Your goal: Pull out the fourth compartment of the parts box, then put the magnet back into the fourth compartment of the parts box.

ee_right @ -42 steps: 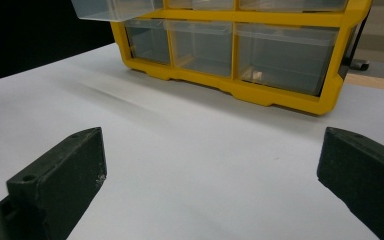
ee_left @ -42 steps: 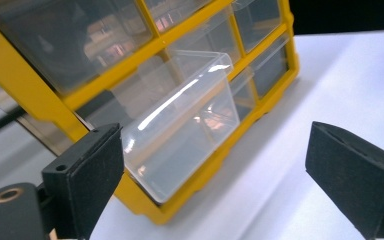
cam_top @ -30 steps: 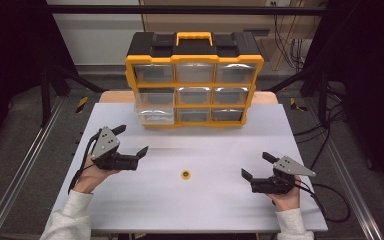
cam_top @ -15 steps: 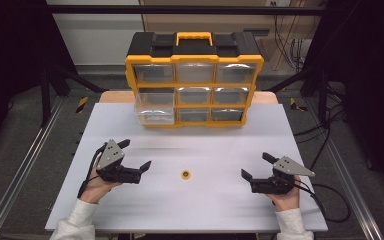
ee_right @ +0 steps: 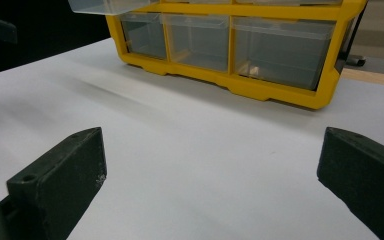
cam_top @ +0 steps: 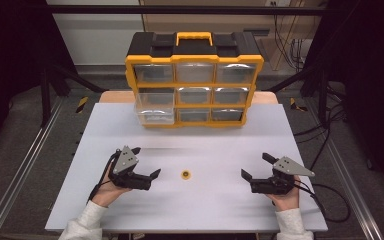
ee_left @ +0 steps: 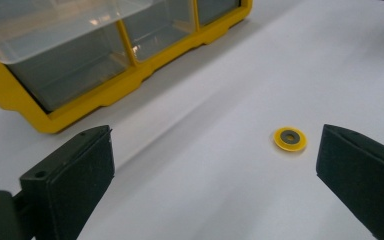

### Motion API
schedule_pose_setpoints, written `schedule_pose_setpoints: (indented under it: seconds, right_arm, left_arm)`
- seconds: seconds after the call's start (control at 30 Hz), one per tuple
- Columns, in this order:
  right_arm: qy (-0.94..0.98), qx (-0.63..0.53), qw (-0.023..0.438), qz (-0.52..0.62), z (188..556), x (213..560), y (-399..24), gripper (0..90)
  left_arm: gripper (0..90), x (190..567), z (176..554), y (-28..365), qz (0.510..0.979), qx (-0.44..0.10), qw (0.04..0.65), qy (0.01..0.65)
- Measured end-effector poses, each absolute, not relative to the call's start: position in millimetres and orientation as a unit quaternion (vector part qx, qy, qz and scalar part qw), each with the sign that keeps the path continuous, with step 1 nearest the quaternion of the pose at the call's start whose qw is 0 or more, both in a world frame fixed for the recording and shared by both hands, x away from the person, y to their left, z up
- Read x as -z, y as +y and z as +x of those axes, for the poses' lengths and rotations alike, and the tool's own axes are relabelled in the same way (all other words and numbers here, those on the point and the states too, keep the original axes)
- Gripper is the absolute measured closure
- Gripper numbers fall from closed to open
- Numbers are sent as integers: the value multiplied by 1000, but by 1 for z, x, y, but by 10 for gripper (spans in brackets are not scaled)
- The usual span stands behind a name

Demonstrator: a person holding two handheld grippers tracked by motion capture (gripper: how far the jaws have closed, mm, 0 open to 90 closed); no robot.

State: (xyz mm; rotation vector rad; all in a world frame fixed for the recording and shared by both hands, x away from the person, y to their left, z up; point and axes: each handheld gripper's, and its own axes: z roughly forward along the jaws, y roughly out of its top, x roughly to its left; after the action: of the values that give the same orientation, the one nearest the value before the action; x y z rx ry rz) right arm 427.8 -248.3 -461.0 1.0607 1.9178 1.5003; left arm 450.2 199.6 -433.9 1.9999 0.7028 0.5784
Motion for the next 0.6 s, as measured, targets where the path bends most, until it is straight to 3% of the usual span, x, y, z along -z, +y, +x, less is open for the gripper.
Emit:
schedule_pose_setpoints:
  seconds: [0.6]
  right_arm:
    - [697, -552, 239, 390, 428, 462, -250, 0]
  left_arm:
    - [19, 442, 453, 158, 832, -193, 450, 260]
